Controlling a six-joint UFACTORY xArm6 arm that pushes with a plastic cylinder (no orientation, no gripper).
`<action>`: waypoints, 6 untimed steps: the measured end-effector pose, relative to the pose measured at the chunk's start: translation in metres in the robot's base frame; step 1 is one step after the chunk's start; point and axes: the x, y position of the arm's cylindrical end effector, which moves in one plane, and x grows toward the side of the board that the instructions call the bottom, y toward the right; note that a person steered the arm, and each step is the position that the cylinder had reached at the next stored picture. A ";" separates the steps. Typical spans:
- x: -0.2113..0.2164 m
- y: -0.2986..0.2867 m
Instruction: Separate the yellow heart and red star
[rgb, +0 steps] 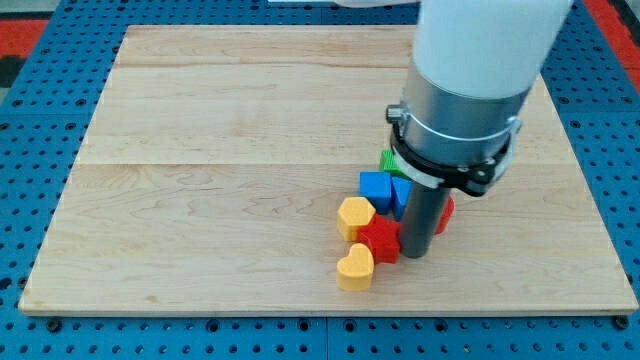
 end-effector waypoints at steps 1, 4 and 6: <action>-0.001 -0.012; 0.030 -0.044; 0.007 -0.068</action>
